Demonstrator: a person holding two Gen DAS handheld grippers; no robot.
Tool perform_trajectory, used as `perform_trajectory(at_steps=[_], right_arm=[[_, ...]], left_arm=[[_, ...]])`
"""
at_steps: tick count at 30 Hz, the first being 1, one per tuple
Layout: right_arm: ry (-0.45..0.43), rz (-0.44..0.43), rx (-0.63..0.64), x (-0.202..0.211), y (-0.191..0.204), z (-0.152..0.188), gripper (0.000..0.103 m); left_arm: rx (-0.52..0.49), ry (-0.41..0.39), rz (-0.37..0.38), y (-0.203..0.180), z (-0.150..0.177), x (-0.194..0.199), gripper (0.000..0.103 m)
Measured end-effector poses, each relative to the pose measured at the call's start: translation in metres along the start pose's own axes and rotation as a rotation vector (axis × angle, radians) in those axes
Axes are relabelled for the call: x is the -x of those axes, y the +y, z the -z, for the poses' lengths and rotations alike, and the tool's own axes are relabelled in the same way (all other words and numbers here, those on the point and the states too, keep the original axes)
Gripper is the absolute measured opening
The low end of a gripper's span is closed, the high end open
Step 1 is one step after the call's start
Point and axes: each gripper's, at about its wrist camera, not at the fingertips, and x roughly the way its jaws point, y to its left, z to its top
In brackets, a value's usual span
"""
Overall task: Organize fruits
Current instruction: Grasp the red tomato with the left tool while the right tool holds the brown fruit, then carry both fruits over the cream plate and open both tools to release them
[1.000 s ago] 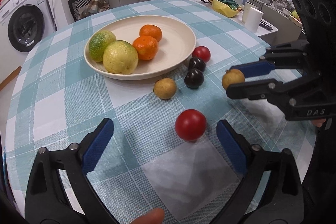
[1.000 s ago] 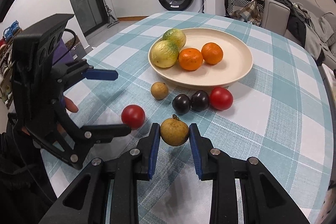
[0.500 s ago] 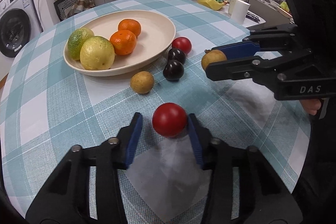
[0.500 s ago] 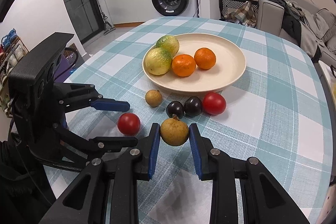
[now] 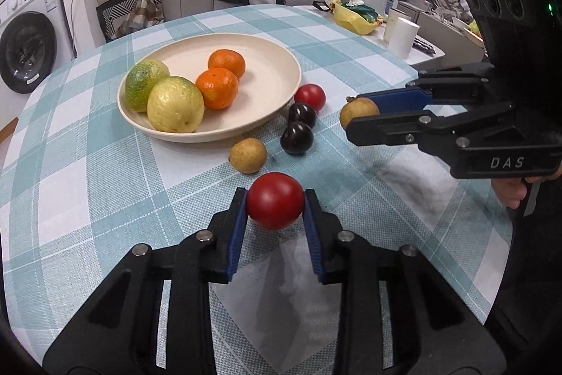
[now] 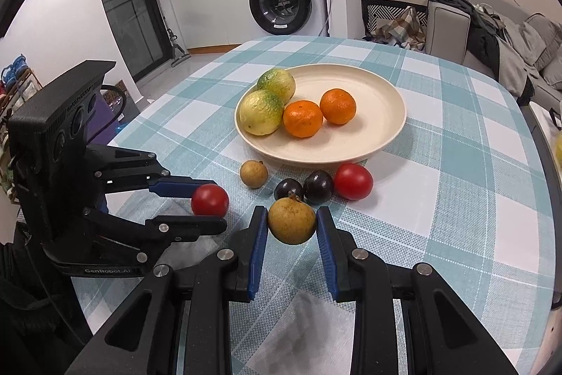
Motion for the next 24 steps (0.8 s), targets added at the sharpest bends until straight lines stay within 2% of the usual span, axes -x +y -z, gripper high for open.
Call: perform_trajectory(at_steps=[14, 24], right_arm=[[-0.059, 0.014, -0.043, 0.003, -0.004, -0.005, 0.029], [-0.123, 0.037, -0.107, 0.004, -0.015, -0.009, 0.029]], left_arm=[[0.104, -0.117, -0.042, 0.027, -0.009, 0.026, 0.028], [0.17, -0.168, -0.085, 0.047, -0.018, 0.028, 0.028]])
